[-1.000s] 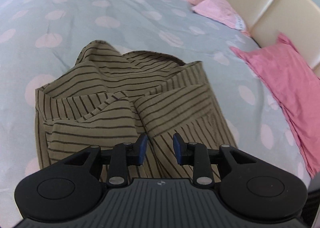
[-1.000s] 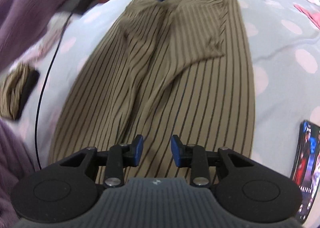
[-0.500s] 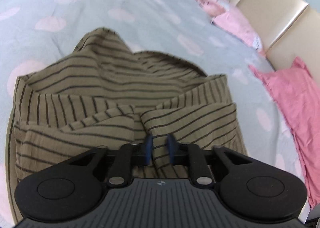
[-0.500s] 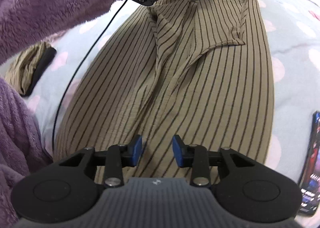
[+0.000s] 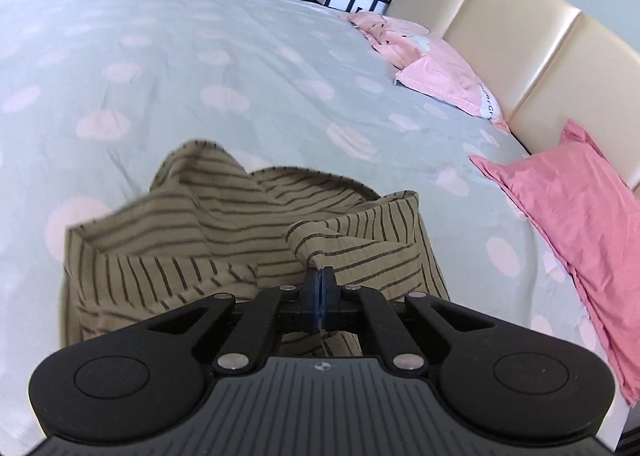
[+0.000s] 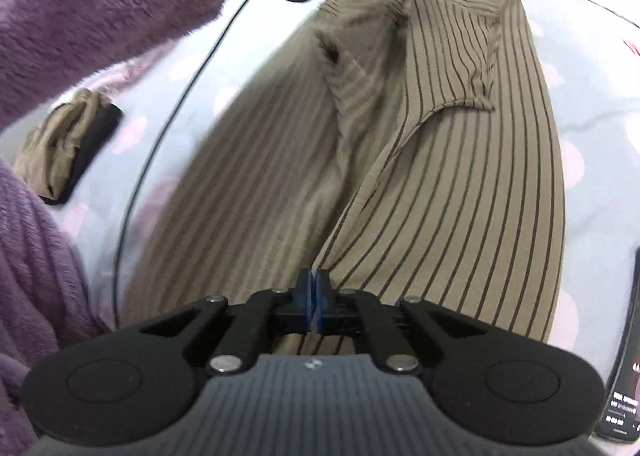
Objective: Fold clothes
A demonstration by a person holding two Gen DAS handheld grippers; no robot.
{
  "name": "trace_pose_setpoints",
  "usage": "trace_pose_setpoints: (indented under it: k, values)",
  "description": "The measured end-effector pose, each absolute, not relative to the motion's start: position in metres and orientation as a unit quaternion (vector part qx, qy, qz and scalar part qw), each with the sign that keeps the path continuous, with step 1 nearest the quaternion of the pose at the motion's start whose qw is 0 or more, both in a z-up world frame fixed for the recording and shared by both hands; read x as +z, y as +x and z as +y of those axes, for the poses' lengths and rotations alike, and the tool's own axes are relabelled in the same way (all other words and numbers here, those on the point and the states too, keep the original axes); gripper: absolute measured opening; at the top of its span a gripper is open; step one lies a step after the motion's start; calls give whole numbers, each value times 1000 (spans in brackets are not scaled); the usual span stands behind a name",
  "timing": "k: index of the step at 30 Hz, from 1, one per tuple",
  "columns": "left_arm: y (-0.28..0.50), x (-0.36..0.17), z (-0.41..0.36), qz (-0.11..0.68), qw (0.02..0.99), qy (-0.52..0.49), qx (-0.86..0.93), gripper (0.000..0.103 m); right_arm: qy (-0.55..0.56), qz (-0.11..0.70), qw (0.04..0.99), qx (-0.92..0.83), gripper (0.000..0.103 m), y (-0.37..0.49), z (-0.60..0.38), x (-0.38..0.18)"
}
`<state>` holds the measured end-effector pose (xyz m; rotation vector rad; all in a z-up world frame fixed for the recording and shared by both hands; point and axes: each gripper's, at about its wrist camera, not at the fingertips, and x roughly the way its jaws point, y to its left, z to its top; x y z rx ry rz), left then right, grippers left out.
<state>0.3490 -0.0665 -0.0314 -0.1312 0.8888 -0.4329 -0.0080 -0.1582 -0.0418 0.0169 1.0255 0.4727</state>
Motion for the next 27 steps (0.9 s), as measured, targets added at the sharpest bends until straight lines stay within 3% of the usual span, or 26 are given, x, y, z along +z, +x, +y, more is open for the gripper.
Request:
trace_pose_setpoints:
  k: [10,13,16,20,27]
  values:
    - [353,-53,-64,451,878,5,-158,0,8,512,827,231,3,0,-156,-51]
    - [348,-54,-60,448,880,-4,-161,0,14,520,823,231,11,-2,-158,-53]
    - [337,-45,-54,443,880,-6,-171,2,0,518,823,234,28,-10,-160,-47]
    - [305,-21,-41,428,884,5,-190,16,-15,515,825,233,29,-26,-163,-42]
    - [220,8,-18,433,871,12,-229,17,-27,512,828,227,29,-66,-178,-31]
